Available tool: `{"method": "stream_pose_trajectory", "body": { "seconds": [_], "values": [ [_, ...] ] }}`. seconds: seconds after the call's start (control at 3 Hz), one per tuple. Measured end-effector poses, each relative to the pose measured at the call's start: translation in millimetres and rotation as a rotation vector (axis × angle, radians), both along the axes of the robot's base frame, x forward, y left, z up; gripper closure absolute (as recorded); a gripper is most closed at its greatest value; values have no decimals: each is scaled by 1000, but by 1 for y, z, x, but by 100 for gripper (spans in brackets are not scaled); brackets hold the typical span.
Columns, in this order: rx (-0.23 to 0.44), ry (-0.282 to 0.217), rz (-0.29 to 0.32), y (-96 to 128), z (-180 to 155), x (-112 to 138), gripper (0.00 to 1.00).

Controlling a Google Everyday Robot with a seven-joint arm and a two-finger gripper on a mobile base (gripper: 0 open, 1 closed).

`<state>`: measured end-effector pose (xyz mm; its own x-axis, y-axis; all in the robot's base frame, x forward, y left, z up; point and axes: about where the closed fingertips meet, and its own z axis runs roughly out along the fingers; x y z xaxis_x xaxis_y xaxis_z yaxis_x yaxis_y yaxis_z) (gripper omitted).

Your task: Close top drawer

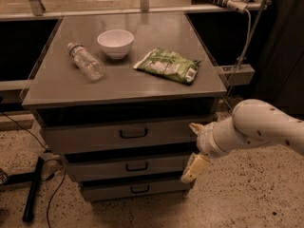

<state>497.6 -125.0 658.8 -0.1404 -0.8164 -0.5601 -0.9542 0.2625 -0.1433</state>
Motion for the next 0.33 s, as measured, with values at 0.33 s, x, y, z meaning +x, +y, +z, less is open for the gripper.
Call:
{"method": "stream_pose_trajectory", "body": {
  "seconds": [0.33],
  "values": [
    [0, 0, 0, 0, 0, 0, 0]
  ]
}}
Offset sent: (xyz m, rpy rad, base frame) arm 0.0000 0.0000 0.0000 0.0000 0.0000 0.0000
